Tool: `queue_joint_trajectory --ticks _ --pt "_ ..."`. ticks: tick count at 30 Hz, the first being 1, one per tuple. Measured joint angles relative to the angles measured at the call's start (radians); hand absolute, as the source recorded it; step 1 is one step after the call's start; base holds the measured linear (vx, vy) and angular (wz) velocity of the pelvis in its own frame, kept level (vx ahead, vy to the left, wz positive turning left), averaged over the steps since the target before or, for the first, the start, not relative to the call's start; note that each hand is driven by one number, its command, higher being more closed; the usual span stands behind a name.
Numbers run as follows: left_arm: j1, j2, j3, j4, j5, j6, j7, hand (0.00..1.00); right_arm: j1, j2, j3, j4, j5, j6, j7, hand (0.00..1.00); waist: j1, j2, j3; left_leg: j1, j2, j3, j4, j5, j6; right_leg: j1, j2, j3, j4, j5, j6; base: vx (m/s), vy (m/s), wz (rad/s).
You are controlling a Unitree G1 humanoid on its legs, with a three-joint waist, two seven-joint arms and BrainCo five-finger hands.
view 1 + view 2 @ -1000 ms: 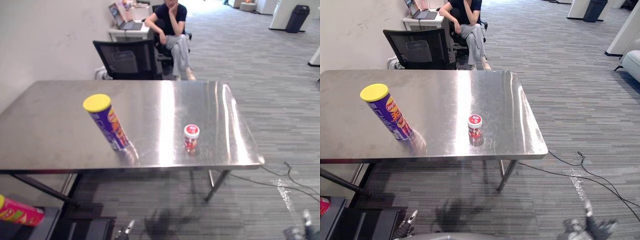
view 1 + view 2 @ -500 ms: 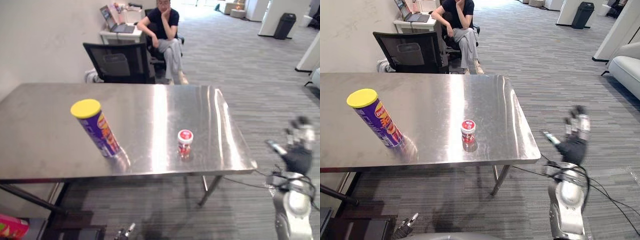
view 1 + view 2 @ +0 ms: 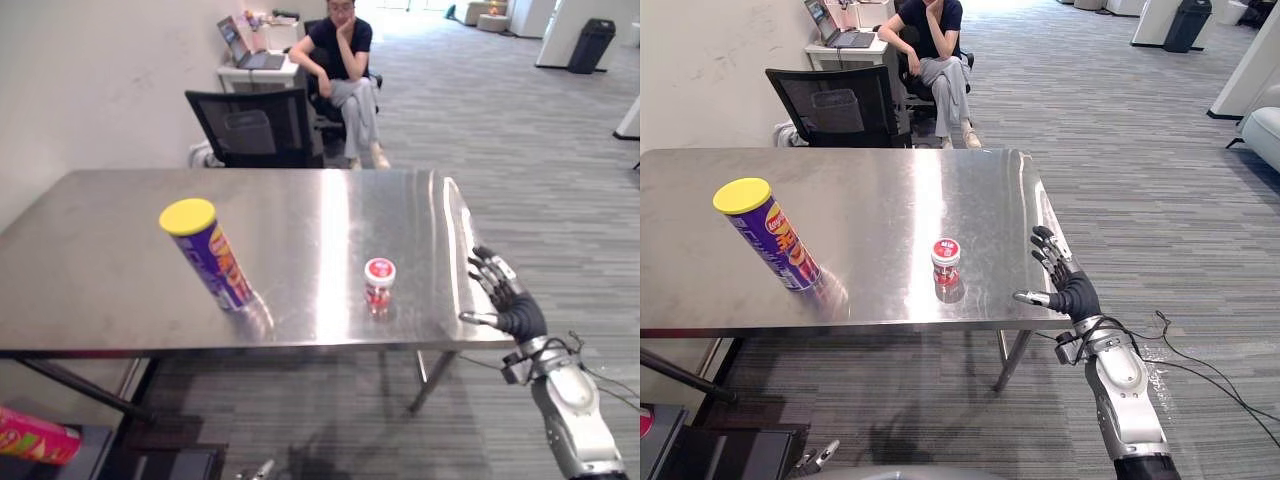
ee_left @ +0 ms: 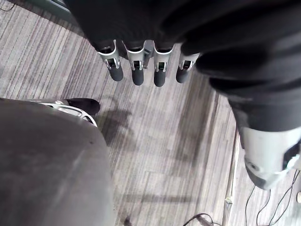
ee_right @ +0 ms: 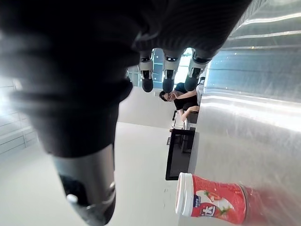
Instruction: Put the gum and the chips on the shelf.
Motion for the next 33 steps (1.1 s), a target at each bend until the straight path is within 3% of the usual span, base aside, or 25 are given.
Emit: queue_joint_trajectory --ticks 13,22,33 --pt "0.003 0.005 -0.036 -0.001 0.0 0.015 -0.001 0.0 -0.136 -0.007 0.116 0.152 -0.015 0.003 -0.001 0.0 0.001 0.017 0.013 -0.003 -0.002 -0.032 0.0 0.003 0.004 0.016 0.0 -0.026 -0.003 0.0 0.0 0.01 0.002 0.05" --pt "0.0 0.004 -0.044 -0.005 -0.001 0.032 0.0 0.0 -0.224 -0.007 0.13 0.221 -0.05 0.003 -0.028 0.0 0.003 0.027 0.037 -0.015 -0.004 -0.075 0.0 0.014 0.009 0.033 0.0 -0.064 -0.006 0.0 0.0 0.0 -0.003 0.13" --pt "0.002 0.002 -0.044 -0.006 -0.002 0.044 -0.002 0.0 -0.318 -0.007 0.189 0.325 -0.058 0.009 -0.043 0.0 0.02 0.033 0.054 -0.015 -0.007 -0.102 0.0 0.021 0.01 0.052 0.0 -0.09 -0.01 -0.001 0.0 -0.01 -0.002 0.07"
